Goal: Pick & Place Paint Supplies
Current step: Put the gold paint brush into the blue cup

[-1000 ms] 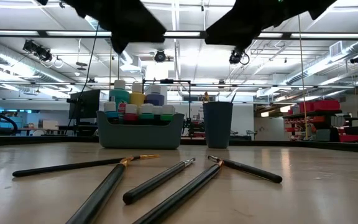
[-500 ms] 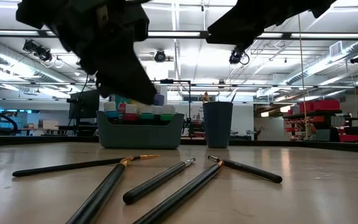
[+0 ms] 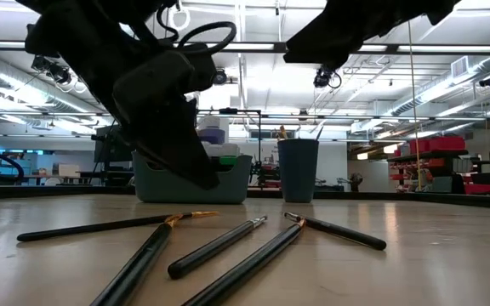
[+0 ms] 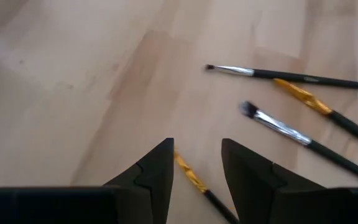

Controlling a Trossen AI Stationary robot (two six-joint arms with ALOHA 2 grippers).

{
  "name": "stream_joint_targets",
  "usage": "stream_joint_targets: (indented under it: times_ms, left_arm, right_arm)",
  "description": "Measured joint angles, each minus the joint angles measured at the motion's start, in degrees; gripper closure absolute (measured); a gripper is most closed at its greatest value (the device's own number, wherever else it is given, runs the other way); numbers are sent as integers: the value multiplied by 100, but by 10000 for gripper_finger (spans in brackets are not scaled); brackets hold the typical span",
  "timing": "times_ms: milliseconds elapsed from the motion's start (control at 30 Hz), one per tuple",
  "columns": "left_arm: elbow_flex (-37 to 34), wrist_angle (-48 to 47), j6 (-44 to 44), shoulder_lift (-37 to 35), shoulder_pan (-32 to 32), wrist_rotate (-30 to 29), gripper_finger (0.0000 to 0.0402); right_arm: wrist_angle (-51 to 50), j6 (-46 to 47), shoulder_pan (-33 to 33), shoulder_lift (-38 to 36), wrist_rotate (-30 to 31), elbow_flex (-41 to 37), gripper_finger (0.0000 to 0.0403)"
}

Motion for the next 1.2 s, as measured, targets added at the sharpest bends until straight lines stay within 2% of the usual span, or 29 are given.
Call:
stream_joint_targets:
  times_ms: [167, 400, 633, 767, 1000, 1200]
  left_arm:
    - [0, -19, -52, -2, 2, -73, 260]
    - [12, 88, -147, 502, -13, -156, 260]
    - [15, 6, -295, 516, -13, -231, 263]
    - [15, -84, -389, 527, 72, -99, 294]
    - [9, -68, -747, 535, 230, 55, 388]
    - [-4, 53, -752, 470, 242, 62, 396]
  right_arm:
    - [-108, 2, 0, 0, -2, 0, 193]
    - [-161, 32, 0, 0, -9, 0, 193]
    - [-190, 87, 0, 0, -20, -1, 193]
    - [-190, 153, 0, 0, -17, 0, 193]
    - [-190, 152, 0, 0, -17, 0, 193]
    - [-187, 151, 0, 0, -15, -2, 193]
